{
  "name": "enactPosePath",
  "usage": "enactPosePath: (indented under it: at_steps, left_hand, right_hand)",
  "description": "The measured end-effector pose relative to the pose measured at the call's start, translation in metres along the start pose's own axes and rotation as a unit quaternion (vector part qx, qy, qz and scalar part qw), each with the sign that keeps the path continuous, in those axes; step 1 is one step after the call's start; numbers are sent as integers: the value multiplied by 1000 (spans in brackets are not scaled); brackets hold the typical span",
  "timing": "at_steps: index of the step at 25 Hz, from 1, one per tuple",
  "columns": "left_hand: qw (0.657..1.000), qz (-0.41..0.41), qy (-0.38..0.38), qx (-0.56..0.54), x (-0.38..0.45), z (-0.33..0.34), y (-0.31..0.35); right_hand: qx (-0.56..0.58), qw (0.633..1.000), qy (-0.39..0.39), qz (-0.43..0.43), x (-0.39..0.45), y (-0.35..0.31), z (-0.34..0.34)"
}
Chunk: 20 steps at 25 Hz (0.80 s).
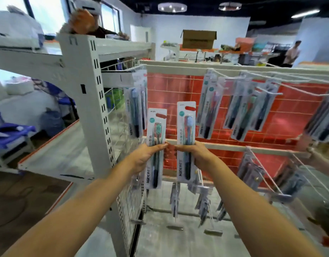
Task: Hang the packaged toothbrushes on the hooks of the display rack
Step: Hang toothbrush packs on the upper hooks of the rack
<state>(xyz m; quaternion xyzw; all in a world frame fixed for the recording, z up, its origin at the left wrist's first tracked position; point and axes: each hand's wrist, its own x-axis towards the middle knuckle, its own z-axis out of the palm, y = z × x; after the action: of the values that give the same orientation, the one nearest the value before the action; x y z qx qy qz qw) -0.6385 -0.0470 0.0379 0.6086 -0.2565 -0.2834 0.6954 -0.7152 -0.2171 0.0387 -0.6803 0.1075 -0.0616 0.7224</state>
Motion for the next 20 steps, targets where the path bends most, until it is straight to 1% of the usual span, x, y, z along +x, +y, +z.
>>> enactPosePath:
  at_steps: [4, 8, 11, 15, 20]
  left_hand:
    - [999, -6, 38, -34, -7, 4, 1]
    - [994, -7, 98, -51, -22, 12, -3]
    - [991, 1, 119, -55, -36, 7, -7]
    - [983, -9, 180, -39, -48, -10, -12]
    - [979, 2, 200, -50, -54, -18, -9]
  right_hand:
    - [-25, 999, -36, 13, 19, -2, -6]
    - [-73, 994, -75, 22, 34, -6, -2]
    - [-136, 984, -113, -5, 47, -12, 16]
    - [-198, 969, -148, -29, 66, -27, 48]
    - [-220, 958, -177, -49, 86, -39, 83]
